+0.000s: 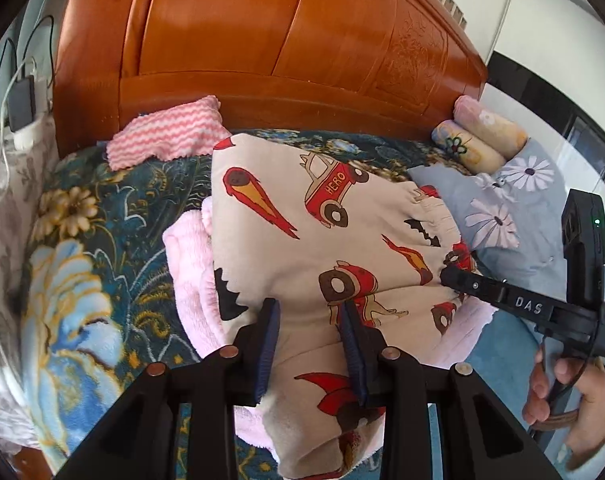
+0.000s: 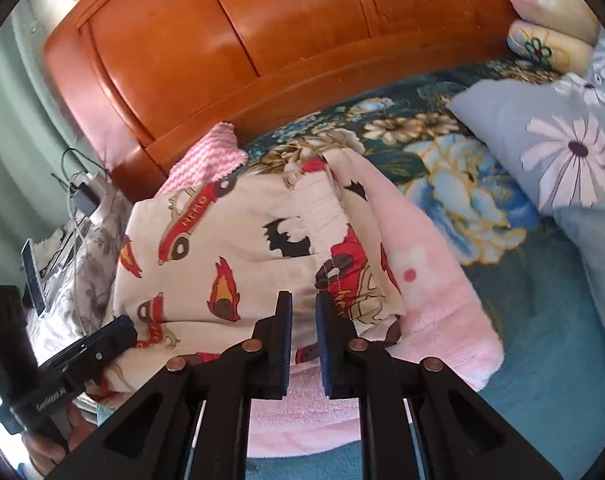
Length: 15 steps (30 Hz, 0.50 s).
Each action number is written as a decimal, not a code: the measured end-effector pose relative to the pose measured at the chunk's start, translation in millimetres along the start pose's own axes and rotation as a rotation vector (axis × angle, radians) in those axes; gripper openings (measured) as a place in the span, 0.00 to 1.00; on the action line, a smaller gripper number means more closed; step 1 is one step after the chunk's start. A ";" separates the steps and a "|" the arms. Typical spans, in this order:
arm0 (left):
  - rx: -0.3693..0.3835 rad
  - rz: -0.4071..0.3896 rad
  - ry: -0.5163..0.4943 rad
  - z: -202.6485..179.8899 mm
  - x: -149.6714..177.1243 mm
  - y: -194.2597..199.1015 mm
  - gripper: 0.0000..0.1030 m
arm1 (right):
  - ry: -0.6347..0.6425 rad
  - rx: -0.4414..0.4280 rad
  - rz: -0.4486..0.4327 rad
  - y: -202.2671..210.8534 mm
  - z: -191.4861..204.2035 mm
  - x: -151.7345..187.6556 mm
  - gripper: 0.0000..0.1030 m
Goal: Fold clothes
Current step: 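Lower the pants onto the pink blanket and open both grippers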
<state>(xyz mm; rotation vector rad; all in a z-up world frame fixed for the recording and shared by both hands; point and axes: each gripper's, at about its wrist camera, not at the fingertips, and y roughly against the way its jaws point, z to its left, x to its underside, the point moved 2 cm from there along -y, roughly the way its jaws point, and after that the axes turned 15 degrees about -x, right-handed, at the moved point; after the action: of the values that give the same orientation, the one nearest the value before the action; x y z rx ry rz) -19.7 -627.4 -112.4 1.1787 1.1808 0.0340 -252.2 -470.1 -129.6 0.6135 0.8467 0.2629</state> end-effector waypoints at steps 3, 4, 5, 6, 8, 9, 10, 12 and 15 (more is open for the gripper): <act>-0.039 -0.042 0.030 1.3 10.7 21.6 0.34 | 0.036 0.066 -0.008 -2.8 8.9 5.6 0.12; -0.055 -0.061 0.040 1.7 14.8 29.4 0.35 | 0.040 0.069 -0.015 -0.1 11.5 10.2 0.12; -0.082 -0.081 0.045 2.0 19.8 36.9 0.40 | 0.044 0.071 -0.023 3.1 14.1 15.1 0.16; -0.122 -0.108 0.053 1.1 26.6 45.3 0.45 | 0.047 0.072 -0.031 6.3 16.8 20.0 0.20; -0.176 -0.142 0.066 -0.5 36.9 53.0 0.63 | 0.054 0.076 -0.046 12.6 22.0 29.8 0.26; -0.202 -0.161 0.080 -2.1 43.2 55.9 0.64 | 0.058 0.077 -0.054 15.8 24.6 34.6 0.31; -0.219 -0.163 0.085 -4.0 47.3 54.2 0.66 | 0.061 0.079 -0.062 19.0 27.2 39.5 0.34; -0.272 -0.152 0.091 -7.8 57.0 49.7 0.68 | 0.068 0.082 -0.077 25.3 32.5 49.3 0.48; -0.349 -0.130 0.101 -11.9 72.1 39.7 0.72 | 0.055 0.106 -0.082 23.3 31.3 57.4 0.49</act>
<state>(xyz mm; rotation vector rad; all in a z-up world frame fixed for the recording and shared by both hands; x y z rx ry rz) 25.1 -560.2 -132.4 0.8004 1.2783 0.1954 -190.8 -438.1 -135.4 0.6716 0.9409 0.1620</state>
